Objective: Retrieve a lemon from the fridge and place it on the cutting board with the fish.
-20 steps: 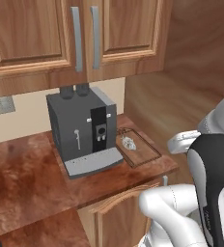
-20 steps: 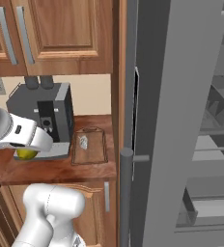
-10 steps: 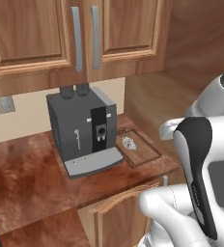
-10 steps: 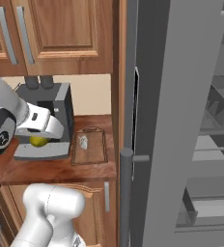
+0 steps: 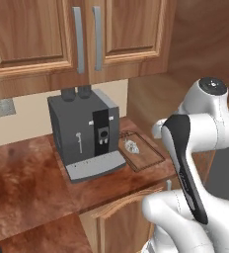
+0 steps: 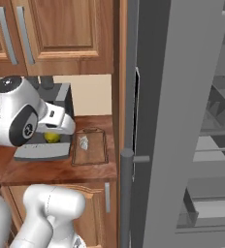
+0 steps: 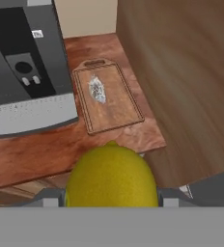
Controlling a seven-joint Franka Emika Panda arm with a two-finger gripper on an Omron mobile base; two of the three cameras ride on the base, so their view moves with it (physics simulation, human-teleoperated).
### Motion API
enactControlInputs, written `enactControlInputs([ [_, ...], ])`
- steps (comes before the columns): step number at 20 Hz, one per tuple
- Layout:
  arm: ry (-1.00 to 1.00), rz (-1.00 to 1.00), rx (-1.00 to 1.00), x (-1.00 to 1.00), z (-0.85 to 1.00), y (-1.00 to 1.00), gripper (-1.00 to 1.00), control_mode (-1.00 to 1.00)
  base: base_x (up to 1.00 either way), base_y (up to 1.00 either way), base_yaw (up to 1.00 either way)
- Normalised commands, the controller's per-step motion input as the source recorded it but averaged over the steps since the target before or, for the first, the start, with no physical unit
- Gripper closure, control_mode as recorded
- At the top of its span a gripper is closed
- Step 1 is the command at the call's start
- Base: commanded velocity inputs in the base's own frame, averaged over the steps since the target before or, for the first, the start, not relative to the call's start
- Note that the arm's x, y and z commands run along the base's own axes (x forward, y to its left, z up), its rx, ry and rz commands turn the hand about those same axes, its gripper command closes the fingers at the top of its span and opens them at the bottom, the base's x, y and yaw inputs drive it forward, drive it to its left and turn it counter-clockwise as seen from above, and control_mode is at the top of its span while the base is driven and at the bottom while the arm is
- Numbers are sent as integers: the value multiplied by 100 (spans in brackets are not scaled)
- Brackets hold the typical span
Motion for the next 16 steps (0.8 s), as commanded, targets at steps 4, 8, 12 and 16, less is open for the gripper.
enactControlInputs([
  [4,0,0,0,21,-33,-10,100,-100,0,0,0],
  [8,0,10,0,17,-42,-1,100,-100,0,0,0],
  [12,0,16,-3,31,-39,0,100,-100,0,0,0],
  [16,0,20,-2,42,-30,0,100,-100,0,0,0],
])
